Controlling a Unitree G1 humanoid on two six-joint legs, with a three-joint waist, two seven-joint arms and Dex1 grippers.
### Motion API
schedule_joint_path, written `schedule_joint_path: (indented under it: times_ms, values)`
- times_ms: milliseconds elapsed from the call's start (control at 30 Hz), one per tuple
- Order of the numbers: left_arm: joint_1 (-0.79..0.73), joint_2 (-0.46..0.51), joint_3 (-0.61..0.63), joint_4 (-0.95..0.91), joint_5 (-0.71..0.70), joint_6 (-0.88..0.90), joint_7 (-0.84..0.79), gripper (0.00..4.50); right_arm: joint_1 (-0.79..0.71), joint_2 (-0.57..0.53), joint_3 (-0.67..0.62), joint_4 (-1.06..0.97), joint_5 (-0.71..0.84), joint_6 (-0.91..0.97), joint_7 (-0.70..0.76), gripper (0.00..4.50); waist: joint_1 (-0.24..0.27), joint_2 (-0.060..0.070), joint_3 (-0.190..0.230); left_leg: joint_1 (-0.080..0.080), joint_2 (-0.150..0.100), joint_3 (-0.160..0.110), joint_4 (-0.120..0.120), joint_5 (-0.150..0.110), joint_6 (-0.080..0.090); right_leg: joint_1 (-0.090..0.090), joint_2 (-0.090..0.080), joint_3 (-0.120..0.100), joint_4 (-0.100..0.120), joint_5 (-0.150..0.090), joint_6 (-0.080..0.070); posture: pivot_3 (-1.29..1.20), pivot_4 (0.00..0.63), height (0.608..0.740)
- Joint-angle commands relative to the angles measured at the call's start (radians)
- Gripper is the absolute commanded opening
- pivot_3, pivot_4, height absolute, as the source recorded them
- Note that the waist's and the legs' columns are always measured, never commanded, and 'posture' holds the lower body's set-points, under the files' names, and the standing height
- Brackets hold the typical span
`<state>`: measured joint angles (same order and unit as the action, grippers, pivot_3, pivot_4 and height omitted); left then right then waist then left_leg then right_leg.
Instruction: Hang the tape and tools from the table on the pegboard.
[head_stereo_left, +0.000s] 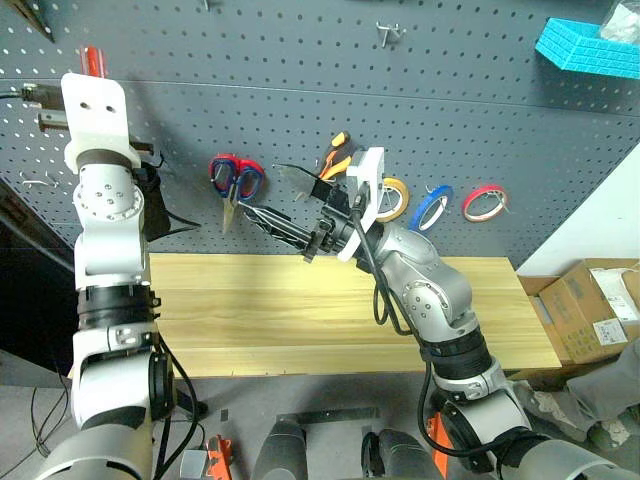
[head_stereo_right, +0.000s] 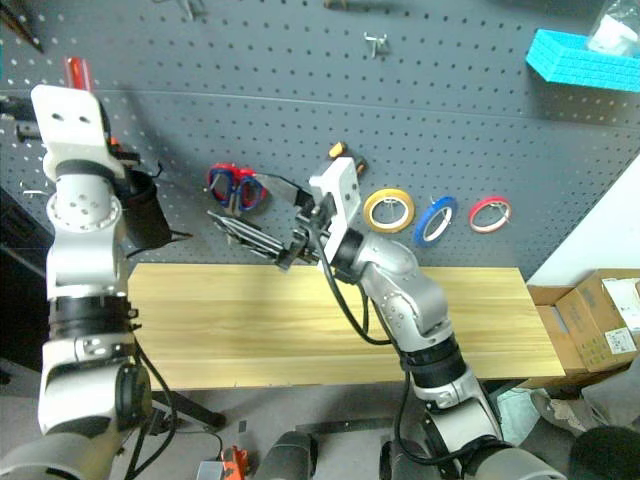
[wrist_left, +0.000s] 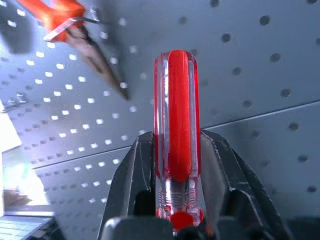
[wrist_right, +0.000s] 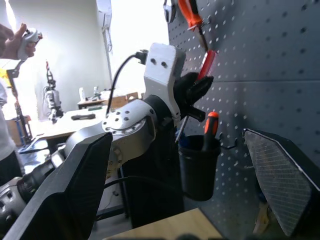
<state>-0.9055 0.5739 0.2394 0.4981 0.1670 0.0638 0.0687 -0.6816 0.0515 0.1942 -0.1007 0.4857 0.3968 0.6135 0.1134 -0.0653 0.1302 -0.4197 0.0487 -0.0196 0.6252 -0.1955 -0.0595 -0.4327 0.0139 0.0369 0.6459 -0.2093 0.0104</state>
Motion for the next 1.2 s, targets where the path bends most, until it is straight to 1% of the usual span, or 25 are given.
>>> schedule_joint_path:
  times_ms: [33,167,267,500,567,600,667,700,867,900,967,1100,1200]
  values:
    - [-0.122,0.030,-0.026,0.130,-0.004,-0.122,-0.014,0.87,-0.012,-0.001,-0.023,-0.020,-0.005,-0.028,-0.010,4.50,0.000,0.000,-0.001,0.000,0.000,0.000,0.000,0.000,0.000,0.000,0.000,0.000,0.000,0.000,0.000,0.24,0.001,0.740]
    - [-0.187,0.033,-0.041,0.288,-0.016,-0.191,-0.028,0.87,-0.010,-0.008,-0.029,-0.023,-0.012,-0.032,-0.019,4.50,-0.002,0.000,-0.008,-0.001,0.000,0.003,0.001,0.000,0.000,-0.002,0.000,0.002,0.001,0.000,0.000,0.22,0.000,0.740]
    - [-0.177,0.026,-0.026,0.368,-0.046,-0.209,-0.032,0.87,-0.008,-0.013,-0.034,-0.025,-0.021,-0.033,-0.031,4.50,-0.006,-0.001,-0.017,-0.001,0.000,0.004,0.001,0.000,0.000,-0.003,0.000,0.003,0.002,0.000,0.000,0.20,0.003,0.740]
    - [-0.068,0.004,0.020,0.352,-0.118,-0.157,0.003,0.87,0.017,-0.034,-0.032,-0.049,-0.023,-0.021,-0.040,4.50,-0.009,-0.001,-0.026,0.001,0.000,0.005,0.003,0.000,0.000,-0.003,0.000,0.004,0.004,0.000,0.000,0.20,0.010,0.740]
    - [-0.030,-0.003,0.029,0.326,-0.131,-0.135,0.011,1.57,0.025,-0.037,-0.025,-0.054,-0.024,-0.020,-0.038,4.50,-0.009,-0.002,-0.029,0.001,0.000,0.005,0.003,0.000,0.000,-0.003,0.000,0.005,0.004,0.000,0.000,0.20,0.012,0.740]
    - [-0.013,-0.006,0.033,0.310,-0.137,-0.122,0.014,1.78,0.027,-0.037,-0.023,-0.055,-0.025,-0.020,-0.038,4.50,-0.008,-0.002,-0.029,0.001,0.000,0.005,0.003,0.000,0.000,-0.003,0.000,0.005,0.005,0.000,0.000,0.21,0.011,0.740]
    - [0.014,-0.009,0.039,0.278,-0.147,-0.104,0.016,2.47,0.026,-0.035,-0.021,-0.054,-0.026,-0.019,-0.039,4.50,-0.008,-0.003,-0.030,0.001,0.000,0.005,0.004,0.000,0.000,-0.003,0.000,0.005,0.005,0.001,0.000,0.21,0.013,0.740]
    - [0.026,-0.010,0.039,0.261,-0.151,-0.096,0.017,2.72,0.025,-0.034,-0.021,-0.053,-0.027,-0.019,-0.038,4.50,-0.008,-0.003,-0.030,0.001,0.000,0.005,0.004,0.000,0.000,-0.003,0.000,0.005,0.006,0.001,0.000,0.21,0.013,0.740]
    - [0.095,-0.029,0.054,0.116,-0.180,-0.021,0.022,4.36,0.024,-0.035,-0.018,-0.051,-0.030,-0.017,-0.035,4.50,-0.008,-0.004,-0.031,0.003,0.000,0.006,0.004,0.000,0.000,-0.003,0.000,0.006,0.010,0.001,0.000,0.21,0.012,0.740]
    - [0.108,-0.036,0.061,0.084,-0.191,0.000,0.023,4.44,0.026,-0.036,-0.018,-0.054,-0.031,-0.016,-0.035,4.50,-0.008,-0.003,-0.032,0.004,0.000,0.006,0.005,0.000,0.000,-0.003,0.000,0.006,0.011,0.000,0.000,0.21,0.011,0.740]
    - [0.140,-0.055,0.076,-0.005,-0.222,0.053,0.019,4.44,0.031,-0.041,-0.017,-0.061,-0.033,-0.015,-0.036,4.50,-0.008,-0.004,-0.034,0.004,0.000,0.006,0.005,0.000,0.000,-0.003,0.000,0.006,0.012,0.000,0.000,0.21,0.012,0.740]
    - [0.244,-0.101,0.091,-0.320,-0.290,0.208,-0.002,4.44,0.056,-0.077,-0.017,-0.116,-0.037,0.000,-0.039,4.50,-0.008,-0.004,-0.035,0.004,0.000,0.006,0.005,0.001,0.000,-0.003,0.000,0.006,0.013,0.000,0.000,0.20,0.015,0.740]
    - [0.305,-0.132,0.046,-0.574,-0.320,0.331,-0.025,4.44,0.101,-0.132,-0.011,-0.200,-0.040,0.037,-0.042,4.50,-0.007,-0.005,-0.035,0.004,0.000,0.006,0.005,0.001,0.000,-0.002,0.000,0.006,0.013,0.000,0.000,0.21,0.019,0.740]
